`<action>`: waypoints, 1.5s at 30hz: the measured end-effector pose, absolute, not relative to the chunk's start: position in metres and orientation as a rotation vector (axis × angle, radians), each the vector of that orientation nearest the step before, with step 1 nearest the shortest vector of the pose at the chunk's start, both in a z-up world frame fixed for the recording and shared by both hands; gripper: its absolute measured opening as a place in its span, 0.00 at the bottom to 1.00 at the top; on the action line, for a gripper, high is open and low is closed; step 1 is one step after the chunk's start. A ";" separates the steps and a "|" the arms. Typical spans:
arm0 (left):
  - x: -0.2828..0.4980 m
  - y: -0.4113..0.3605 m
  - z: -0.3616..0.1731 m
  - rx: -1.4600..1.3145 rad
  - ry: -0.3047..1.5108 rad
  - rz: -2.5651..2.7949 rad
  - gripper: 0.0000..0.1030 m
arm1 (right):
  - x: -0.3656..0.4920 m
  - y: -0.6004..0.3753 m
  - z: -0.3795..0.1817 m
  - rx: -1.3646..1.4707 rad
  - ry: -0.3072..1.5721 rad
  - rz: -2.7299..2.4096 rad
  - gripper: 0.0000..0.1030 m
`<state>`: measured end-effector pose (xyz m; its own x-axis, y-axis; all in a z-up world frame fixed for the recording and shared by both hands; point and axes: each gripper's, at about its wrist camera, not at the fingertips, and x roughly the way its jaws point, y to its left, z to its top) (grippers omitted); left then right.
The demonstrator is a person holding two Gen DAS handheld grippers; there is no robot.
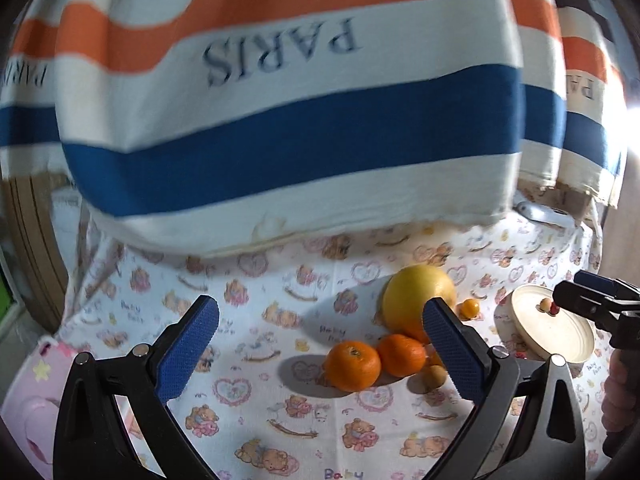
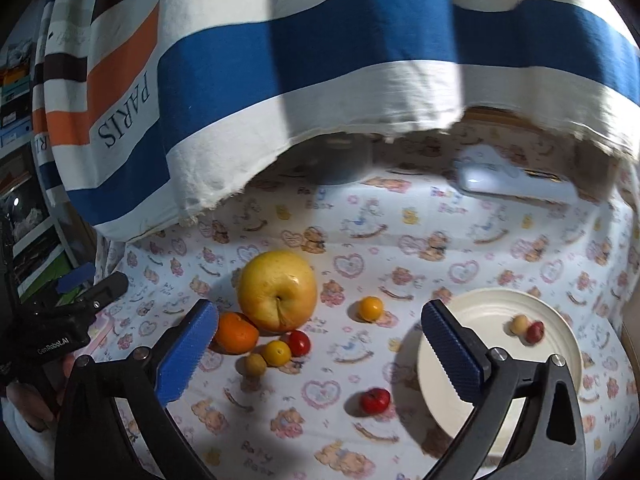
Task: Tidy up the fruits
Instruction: 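Grasp the large yellow apple with right gripper while left tool moves toward the tangerines, then lift the yellow apple with right gripper while left tool approaches a tangerine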
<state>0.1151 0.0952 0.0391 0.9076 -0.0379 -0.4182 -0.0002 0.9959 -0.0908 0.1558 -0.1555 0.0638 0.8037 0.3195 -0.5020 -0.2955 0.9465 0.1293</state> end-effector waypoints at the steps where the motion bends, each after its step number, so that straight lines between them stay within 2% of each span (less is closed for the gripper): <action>1: 0.117 0.099 0.037 -0.096 0.440 -0.009 0.98 | 0.162 -0.151 0.064 0.040 0.554 0.341 0.99; 8: 0.127 0.122 0.022 -0.128 0.488 0.048 0.98 | 0.219 -0.103 0.031 0.006 0.689 0.422 0.99; 19: 0.140 0.127 0.009 -0.125 0.541 0.077 0.98 | 0.254 -0.053 0.004 -0.187 0.713 0.419 0.99; 26: 0.142 0.128 0.006 -0.134 0.554 0.075 0.98 | 0.263 -0.046 -0.011 -0.221 0.733 0.412 0.98; 28: 0.142 0.126 0.007 -0.127 0.551 0.074 0.98 | 0.265 -0.047 -0.011 -0.215 0.740 0.401 0.88; 41: 0.132 0.123 0.018 -0.113 0.501 0.068 0.98 | 0.247 -0.075 -0.005 -0.102 0.784 0.392 0.86; 45: 0.128 0.118 0.020 -0.098 0.488 0.054 0.98 | 0.222 -0.089 0.007 -0.096 0.731 0.380 0.86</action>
